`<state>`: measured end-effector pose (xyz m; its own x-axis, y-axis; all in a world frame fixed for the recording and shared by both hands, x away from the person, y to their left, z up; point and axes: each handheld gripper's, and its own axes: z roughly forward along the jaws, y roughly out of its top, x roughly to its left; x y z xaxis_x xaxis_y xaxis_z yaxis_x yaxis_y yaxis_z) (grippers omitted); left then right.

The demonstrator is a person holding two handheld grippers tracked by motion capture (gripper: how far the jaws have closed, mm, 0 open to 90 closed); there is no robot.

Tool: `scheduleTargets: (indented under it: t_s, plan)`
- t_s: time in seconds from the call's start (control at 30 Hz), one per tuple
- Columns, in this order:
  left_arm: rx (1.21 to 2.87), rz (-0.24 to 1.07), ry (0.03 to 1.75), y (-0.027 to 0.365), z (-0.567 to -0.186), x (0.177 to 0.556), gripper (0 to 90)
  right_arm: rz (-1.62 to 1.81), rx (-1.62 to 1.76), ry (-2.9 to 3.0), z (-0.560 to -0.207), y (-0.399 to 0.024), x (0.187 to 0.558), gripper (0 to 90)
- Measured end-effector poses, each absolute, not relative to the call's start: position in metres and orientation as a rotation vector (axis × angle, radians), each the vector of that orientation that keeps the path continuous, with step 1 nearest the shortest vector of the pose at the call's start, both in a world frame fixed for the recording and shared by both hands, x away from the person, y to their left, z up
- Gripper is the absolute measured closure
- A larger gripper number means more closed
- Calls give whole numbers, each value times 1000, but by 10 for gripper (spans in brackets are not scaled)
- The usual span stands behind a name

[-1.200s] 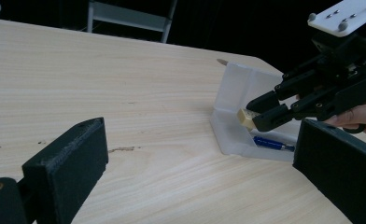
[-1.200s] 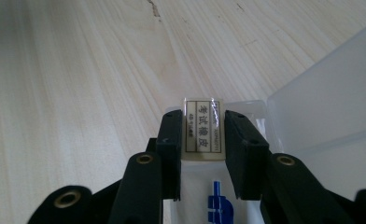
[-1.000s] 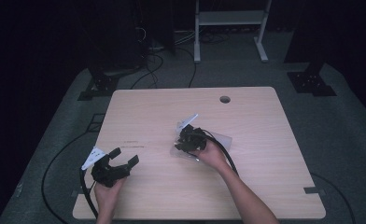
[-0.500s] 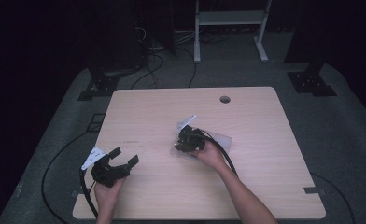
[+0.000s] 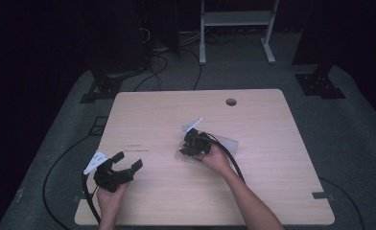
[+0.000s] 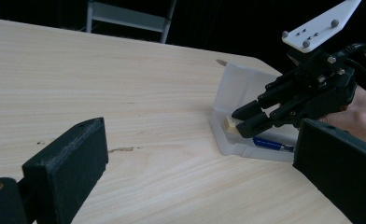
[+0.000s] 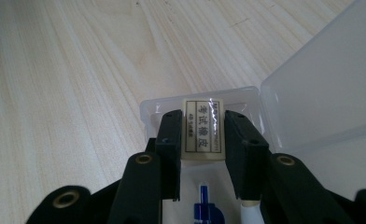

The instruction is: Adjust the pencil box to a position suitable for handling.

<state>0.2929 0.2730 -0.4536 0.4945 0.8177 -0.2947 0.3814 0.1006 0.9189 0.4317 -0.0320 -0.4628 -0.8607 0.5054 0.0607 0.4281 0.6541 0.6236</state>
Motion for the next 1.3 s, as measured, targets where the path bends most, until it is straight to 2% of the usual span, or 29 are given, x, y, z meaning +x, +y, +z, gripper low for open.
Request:
scheduleTargets:
  t_s: [0.63, 0.7, 0.9, 1.3]
  plan:
    - [1500, 443, 1097, 273, -454, 292, 21, 979, 765, 2754, -467, -32, 434, 670]
    - [1497, 439, 1099, 273, -454, 292, 21, 1005, 786, 2746, -467, -32, 434, 629]
    - [1504, 441, 1097, 272, -454, 294, 21, 1035, 788, 2735, -462, -35, 432, 605]
    - [1512, 430, 1089, 270, -455, 294, 21, 1094, 739, 2735, -447, -54, 417, 469]
